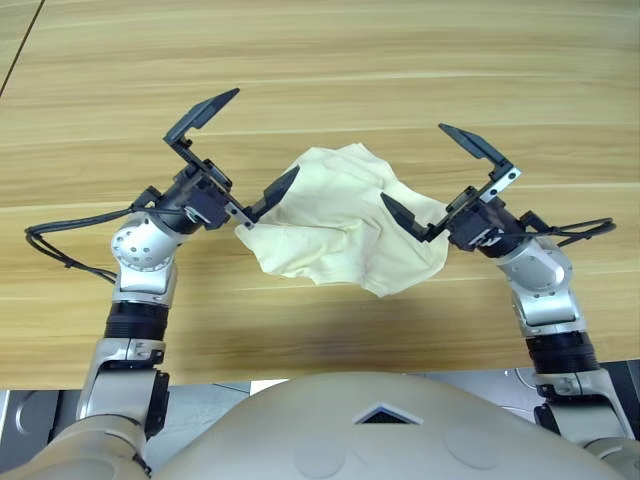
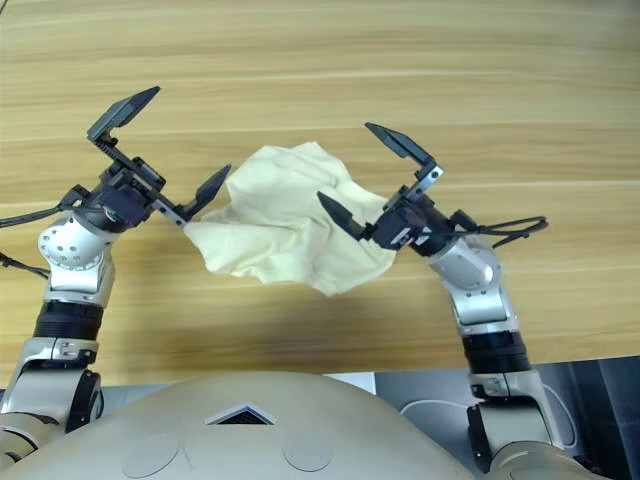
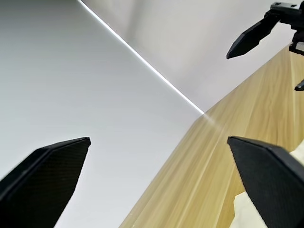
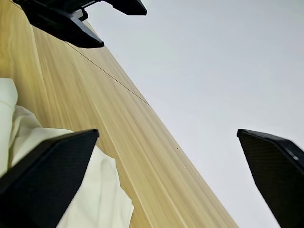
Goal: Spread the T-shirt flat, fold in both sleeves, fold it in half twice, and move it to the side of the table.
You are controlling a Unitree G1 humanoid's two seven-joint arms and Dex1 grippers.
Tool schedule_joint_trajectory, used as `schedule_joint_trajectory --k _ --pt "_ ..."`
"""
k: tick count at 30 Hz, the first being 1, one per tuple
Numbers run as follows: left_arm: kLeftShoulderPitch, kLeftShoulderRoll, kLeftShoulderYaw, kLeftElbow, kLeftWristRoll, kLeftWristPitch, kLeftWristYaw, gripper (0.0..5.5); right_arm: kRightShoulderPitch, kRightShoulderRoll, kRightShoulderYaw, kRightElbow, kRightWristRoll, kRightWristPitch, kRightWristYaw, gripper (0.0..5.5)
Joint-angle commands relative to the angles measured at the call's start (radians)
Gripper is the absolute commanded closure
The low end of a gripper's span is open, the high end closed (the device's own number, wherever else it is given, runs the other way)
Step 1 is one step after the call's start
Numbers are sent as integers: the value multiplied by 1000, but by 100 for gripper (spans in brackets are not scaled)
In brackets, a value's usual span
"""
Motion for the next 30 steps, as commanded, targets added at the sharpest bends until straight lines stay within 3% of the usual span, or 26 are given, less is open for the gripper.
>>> schedule_joint_trajectory --k 1,30 --pt "6 24 -9 4 34 7 -1 14 8 -22 3 -24 -16 0 8 10" --pt "18 59 -41 15 70 13 13 14 52 -40 3 -71 -33 -2 0 10"
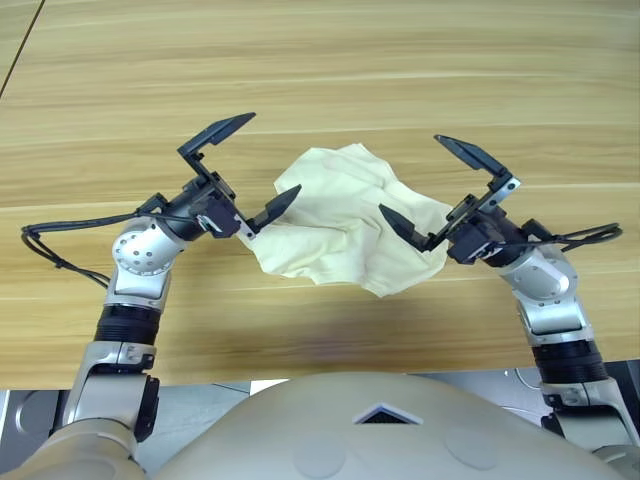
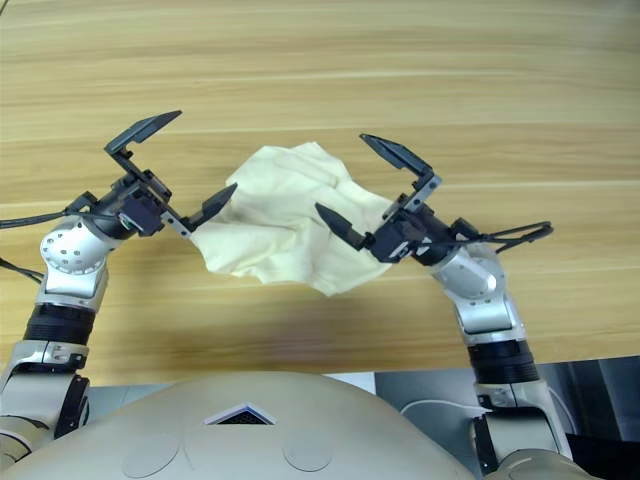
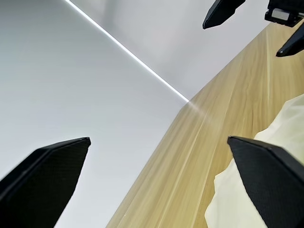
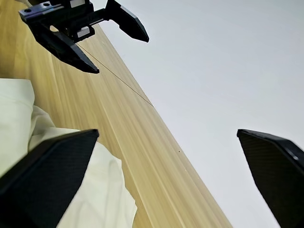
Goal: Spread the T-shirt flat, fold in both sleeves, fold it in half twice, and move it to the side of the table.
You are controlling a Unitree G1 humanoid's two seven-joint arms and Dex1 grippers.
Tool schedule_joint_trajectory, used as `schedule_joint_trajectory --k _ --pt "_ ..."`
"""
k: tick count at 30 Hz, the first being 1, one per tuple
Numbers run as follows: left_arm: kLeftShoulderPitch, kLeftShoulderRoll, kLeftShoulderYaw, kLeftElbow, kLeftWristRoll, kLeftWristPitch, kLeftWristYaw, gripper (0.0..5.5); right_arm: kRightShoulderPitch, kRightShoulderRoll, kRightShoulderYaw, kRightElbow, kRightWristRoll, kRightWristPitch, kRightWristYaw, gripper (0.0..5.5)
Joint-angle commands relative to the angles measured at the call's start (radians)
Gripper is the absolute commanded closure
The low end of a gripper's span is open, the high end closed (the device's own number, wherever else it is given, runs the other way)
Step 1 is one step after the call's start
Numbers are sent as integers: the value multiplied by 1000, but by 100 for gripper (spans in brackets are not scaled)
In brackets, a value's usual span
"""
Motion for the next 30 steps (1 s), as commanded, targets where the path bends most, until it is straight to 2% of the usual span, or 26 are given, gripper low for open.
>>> schedule_joint_trajectory --k 1,18,20,26,30 --pt "2 15 -9 1 10 8 0 14 7 -13 0 -9 -11 3 0 10" --pt "0 25 -32 21 53 10 -2 14 14 -18 -4 -5 -39 11 -4 10" --pt "0 39 -39 34 88 10 -9 14 7 -27 -15 2 -77 31 -10 10" --pt "10 136 -54 116 246 2 -7 14 13 -101 -19 81 -370 122 -65 10" --pt "-41 160 -83 259 364 6 47 14 -25 -95 35 142 -514 183 -120 10"
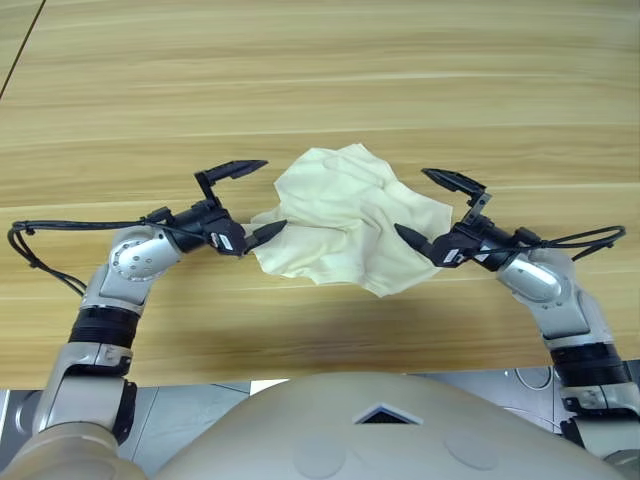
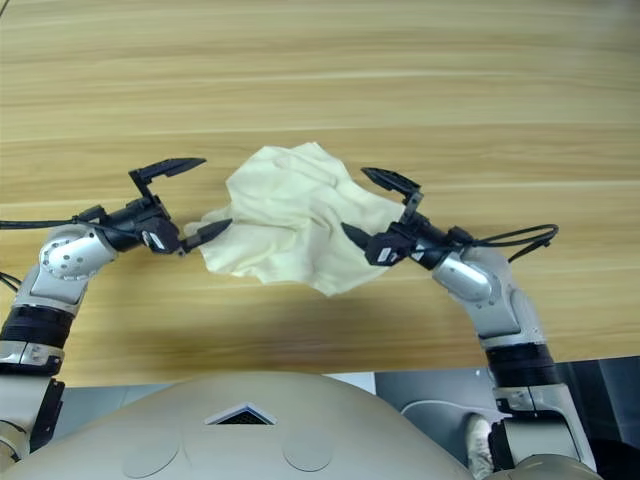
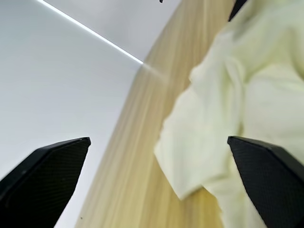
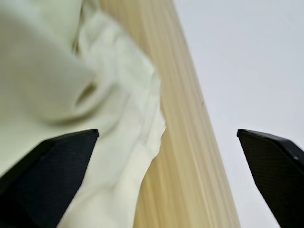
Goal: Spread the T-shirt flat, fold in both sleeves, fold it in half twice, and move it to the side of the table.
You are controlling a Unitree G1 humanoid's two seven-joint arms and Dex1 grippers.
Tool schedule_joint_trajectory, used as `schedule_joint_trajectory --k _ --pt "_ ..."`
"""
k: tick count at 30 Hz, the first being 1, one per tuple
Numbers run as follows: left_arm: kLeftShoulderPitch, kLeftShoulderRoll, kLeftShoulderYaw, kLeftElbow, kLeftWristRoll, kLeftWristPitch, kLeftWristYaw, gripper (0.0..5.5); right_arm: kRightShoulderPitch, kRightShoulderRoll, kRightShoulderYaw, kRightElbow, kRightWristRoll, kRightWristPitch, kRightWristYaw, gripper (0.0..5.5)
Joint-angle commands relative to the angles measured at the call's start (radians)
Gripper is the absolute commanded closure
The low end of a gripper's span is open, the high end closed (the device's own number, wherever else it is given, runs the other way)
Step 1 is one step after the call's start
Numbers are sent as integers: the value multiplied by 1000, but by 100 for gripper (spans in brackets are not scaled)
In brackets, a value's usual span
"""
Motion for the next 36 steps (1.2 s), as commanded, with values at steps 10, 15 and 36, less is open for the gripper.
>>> schedule_joint_trajectory --k 10,15,36 --pt "-6 113 -178 183 282 1 40 14 -90 -53 156 189 -291 144 -124 10" --pt "-59 194 -262 247 420 39 70 14 -93 -134 140 231 -301 183 -148 10" --pt "-129 244 -218 260 101 -35 106 14 -59 -157 63 33 -26 113 -135 10"
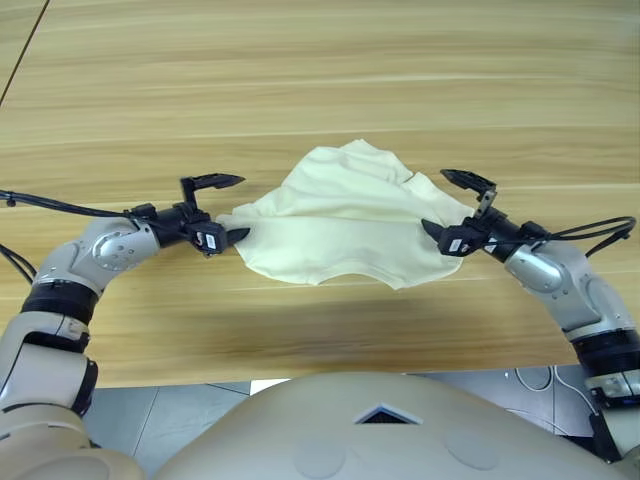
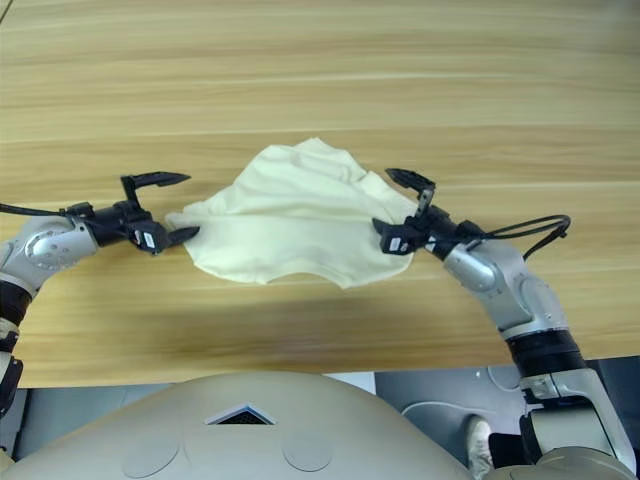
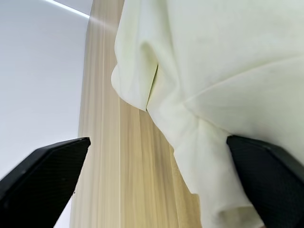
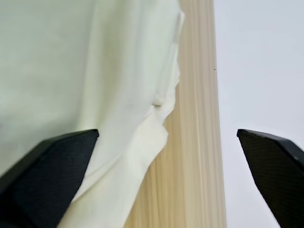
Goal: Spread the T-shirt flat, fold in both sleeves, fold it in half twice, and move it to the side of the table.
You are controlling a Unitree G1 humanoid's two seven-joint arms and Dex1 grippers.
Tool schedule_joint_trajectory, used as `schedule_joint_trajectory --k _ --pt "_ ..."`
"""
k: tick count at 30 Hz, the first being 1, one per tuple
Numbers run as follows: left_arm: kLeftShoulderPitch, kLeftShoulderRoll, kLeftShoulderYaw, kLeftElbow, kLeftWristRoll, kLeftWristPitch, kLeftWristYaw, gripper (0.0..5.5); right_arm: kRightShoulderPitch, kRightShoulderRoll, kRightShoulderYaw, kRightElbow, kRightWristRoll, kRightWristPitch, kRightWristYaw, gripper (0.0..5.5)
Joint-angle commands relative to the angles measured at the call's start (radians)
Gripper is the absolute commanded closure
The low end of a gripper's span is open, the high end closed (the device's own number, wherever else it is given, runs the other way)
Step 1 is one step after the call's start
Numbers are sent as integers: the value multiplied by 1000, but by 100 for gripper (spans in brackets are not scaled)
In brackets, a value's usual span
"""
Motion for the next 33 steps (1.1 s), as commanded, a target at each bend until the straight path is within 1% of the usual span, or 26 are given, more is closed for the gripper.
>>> schedule_joint_trajectory --k 1,4,6,9,12,15,19,25,31,33 --pt "57 78 35 -44 -134 1 -101 14 10 -13 -43 -41 35 -16 -9 10" --pt "135 151 106 -228 -406 12 -164 14 62 -14 -79 -124 112 -76 -10 10" --pt "187 183 146 -347 -552 34 -197 14 114 -17 -93 -189 182 -110 13 10" --pt "266 215 195 -486 -682 58 -243 14 222 -57 -94 -290 293 -191 69 10" --pt "365 218 186 -623 -719 76 -292 14 308 -94 -95 -313 279 -259 106 10" --pt "442 205 159 -652 -602 73 -342 14 358 -123 -103 -324 270 -242 154 10" --pt "482 182 149 -598 -449 95 -360 14 394 -164 -127 -273 154 -175 202 10" --pt "461 125 152 -523 -197 142 -310 14 340 -155 -91 -184 -10 -48 219 10" --pt "416 102 133 -455 -44 164 -252 108 320 -152 -51 -152 -58 -5 212 10" --pt "408 103 127 -453 -20 170 -244 151 315 -158 -38 -150 -59 -1 215 50"
